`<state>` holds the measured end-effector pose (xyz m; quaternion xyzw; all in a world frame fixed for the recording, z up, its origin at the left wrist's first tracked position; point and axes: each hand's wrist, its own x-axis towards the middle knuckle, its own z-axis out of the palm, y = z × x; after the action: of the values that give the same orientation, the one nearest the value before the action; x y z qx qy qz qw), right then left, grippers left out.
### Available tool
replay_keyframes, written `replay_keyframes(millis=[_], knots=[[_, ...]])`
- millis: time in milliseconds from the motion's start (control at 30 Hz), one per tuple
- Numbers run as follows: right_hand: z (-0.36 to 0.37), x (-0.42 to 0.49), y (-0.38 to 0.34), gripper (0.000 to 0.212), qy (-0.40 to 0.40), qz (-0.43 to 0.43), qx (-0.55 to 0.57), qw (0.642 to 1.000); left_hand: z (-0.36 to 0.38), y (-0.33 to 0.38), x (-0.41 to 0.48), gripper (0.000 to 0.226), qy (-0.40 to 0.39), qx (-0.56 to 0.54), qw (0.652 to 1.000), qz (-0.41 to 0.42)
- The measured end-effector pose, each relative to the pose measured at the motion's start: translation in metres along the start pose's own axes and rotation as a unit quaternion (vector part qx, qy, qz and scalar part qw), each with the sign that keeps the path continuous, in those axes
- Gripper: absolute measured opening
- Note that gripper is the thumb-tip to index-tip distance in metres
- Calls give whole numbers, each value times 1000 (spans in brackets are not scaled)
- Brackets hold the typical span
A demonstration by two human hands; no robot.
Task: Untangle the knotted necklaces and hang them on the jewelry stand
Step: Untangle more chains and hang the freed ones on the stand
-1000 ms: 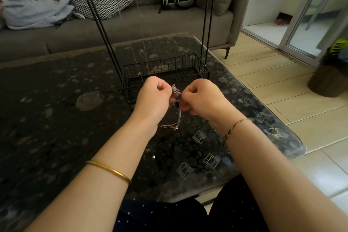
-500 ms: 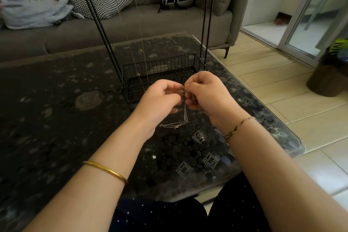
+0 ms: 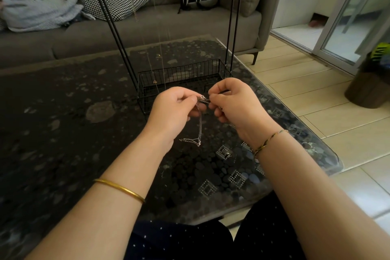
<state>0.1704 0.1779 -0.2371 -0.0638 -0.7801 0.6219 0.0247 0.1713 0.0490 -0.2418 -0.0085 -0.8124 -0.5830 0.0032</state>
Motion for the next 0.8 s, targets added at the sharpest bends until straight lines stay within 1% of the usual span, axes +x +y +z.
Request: replay_keyframes(millis=[100,267,367,467,567,800], knots=[[0,0,0,11,-11,-8,-3,1000,2,-1,1,19,11,16,1000,5],[1,-1,0,15,-50,-32,-50,997,3,0,2,16,44,67,996,29],[1,-3,-1,14,-63,-65,-59,994,2,0,2,16,41,73,996,18],[3,-3,0,6,-30,-109,-116,987,2,1,1,21,25,66,997,6],[2,-2,1,2,-9,-99,-116,988,1,1,0,19,6,47,999,-1],[0,0,3,15,33,-92,-96,991,0,0,1,13,-21,63,998,7]])
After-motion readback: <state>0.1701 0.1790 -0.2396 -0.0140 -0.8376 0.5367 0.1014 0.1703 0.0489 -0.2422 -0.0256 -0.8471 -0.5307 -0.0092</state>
